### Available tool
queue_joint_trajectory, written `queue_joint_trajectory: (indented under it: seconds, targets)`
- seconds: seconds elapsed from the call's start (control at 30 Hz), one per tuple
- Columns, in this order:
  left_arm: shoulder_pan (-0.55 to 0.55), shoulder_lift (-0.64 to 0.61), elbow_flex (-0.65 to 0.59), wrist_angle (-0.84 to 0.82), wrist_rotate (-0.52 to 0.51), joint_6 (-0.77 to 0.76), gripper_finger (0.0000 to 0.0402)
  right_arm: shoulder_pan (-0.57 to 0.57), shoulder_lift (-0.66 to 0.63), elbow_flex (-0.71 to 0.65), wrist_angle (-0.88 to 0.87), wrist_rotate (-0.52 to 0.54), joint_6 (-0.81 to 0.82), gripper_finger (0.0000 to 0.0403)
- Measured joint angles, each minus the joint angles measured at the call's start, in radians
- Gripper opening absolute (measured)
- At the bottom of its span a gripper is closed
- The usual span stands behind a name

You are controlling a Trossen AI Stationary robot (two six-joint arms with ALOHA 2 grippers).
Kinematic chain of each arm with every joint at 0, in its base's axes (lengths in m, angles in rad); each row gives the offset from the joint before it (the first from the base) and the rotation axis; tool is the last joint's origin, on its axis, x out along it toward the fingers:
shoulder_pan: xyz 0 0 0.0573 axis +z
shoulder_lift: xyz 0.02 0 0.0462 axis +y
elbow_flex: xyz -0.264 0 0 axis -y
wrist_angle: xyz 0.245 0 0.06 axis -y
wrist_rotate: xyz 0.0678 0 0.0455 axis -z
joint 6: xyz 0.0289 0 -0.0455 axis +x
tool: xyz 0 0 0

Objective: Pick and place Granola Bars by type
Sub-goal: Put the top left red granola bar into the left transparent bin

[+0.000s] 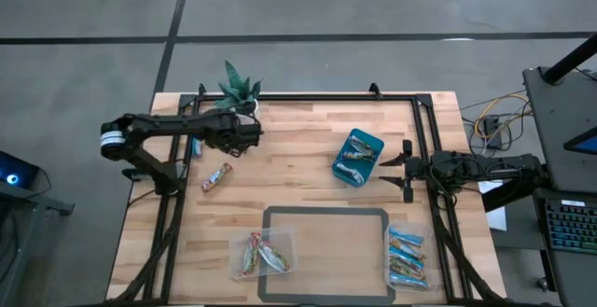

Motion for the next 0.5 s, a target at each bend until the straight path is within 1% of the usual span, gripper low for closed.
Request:
queue_joint_trajectory:
  seconds: [0.27, 0.5]
  targets:
    - [0.013, -0.052, -0.16, 0.176, -0.018, -0.052, 0.0218, 0.0, 0.0, 0.0, 0.0, 0.0, 0.0, 0.0176]
    - [0.028, -0.055, -0.246, 0.203, -0.052, -0.125, 0.0218, 0.0, 0.0, 0.0, 0.0, 0.0, 0.0, 0.0176]
